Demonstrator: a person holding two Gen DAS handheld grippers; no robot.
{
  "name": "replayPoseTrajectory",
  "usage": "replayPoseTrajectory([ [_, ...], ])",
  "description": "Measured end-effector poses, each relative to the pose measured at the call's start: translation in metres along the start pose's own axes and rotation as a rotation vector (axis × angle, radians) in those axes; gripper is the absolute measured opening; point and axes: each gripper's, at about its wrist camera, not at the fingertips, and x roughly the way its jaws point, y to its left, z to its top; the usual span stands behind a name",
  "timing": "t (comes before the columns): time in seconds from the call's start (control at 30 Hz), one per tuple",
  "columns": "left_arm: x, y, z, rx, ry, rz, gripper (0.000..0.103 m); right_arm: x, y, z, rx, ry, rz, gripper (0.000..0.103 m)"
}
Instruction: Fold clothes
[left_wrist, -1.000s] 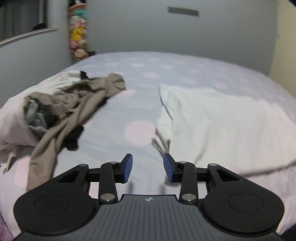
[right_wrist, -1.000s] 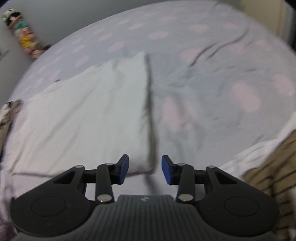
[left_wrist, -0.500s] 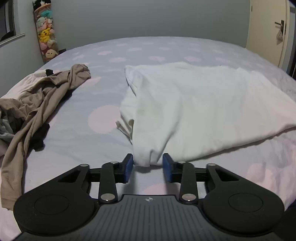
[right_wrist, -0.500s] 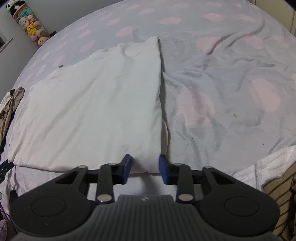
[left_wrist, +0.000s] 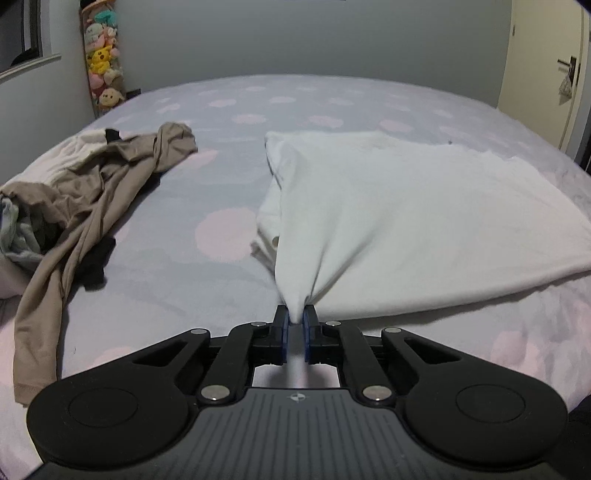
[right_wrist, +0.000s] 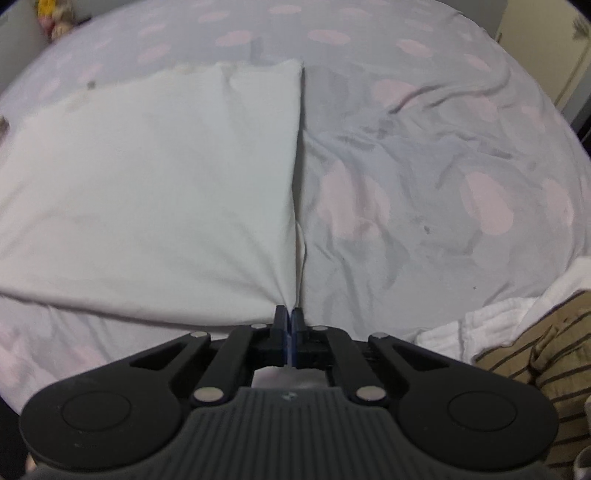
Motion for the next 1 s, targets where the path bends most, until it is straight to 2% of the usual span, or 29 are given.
replayPoseTrajectory([
  [0.13, 0.009, 0.002, -0.006, 0.006, 0.067, 0.049, 0.003, 0.007, 0.002, 0.000, -0.057, 0.063, -0.057, 0.000],
  [0.23, 0.006, 0.014, -0.010, -0.030, 0.086, 0.088, 0.000, 0.009, -0.003, -0.003, -0.033, 0.103, -0.083, 0.000],
  [0.33, -0.002, 0.027, -0.013, -0.087, 0.073, 0.098, 0.000, 0.004, -0.009, -0.004, 0.013, 0.071, -0.108, 0.001],
  [0.47, -0.009, 0.038, -0.011, -0.182, 0.046, 0.108, 0.000, -0.009, -0.019, -0.005, 0.100, -0.021, -0.132, 0.007],
  [0.53, -0.009, 0.040, -0.009, -0.223, 0.038, 0.093, 0.001, -0.013, -0.026, -0.005, 0.147, -0.050, -0.098, 0.027],
  [0.6, -0.010, 0.040, -0.008, -0.255, 0.038, 0.077, 0.009, -0.017, -0.030, -0.005, 0.183, -0.071, -0.058, 0.034],
  [0.7, -0.011, 0.038, -0.005, -0.286, 0.040, 0.049, 0.015, -0.022, -0.036, -0.002, 0.243, -0.085, -0.003, 0.039],
  [0.77, -0.011, 0.037, -0.002, -0.301, 0.042, 0.023, 0.020, -0.026, -0.038, 0.002, 0.275, -0.099, 0.030, 0.048],
  [0.83, -0.010, 0.037, 0.000, -0.318, 0.047, -0.002, 0.028, -0.028, -0.042, 0.007, 0.300, -0.117, 0.094, 0.063],
  [0.9, -0.008, 0.039, 0.003, -0.329, 0.054, -0.029, 0.034, -0.024, -0.040, 0.012, 0.295, -0.117, 0.121, 0.064],
  [1.0, -0.004, 0.043, 0.003, -0.359, 0.067, -0.053, 0.035, -0.015, -0.039, 0.017, 0.308, -0.131, 0.130, 0.056],
])
